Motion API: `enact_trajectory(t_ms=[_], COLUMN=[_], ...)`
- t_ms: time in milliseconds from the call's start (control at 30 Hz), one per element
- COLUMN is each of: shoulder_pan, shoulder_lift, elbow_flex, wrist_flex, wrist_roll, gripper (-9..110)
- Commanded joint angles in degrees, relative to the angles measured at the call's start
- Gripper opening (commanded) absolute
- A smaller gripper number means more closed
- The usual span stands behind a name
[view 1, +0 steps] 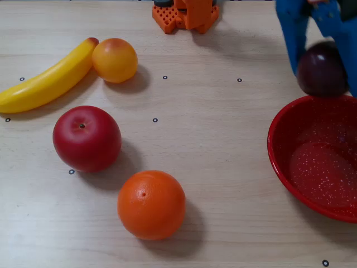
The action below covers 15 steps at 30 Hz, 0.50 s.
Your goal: Put plum in the red bowl.
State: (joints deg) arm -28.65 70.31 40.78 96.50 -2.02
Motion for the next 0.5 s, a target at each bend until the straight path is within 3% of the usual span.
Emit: enact_trajectory(t_ms=[0,467], shoulder_pan=[-1.5,-4.7], shoulder_lift=[1.9,-12.0], elbow_flex=[-5.6,-7.5], wrist_flex=[-4.8,-24.9], wrist_roll=[1.1,-4.8], gripper=[0,0])
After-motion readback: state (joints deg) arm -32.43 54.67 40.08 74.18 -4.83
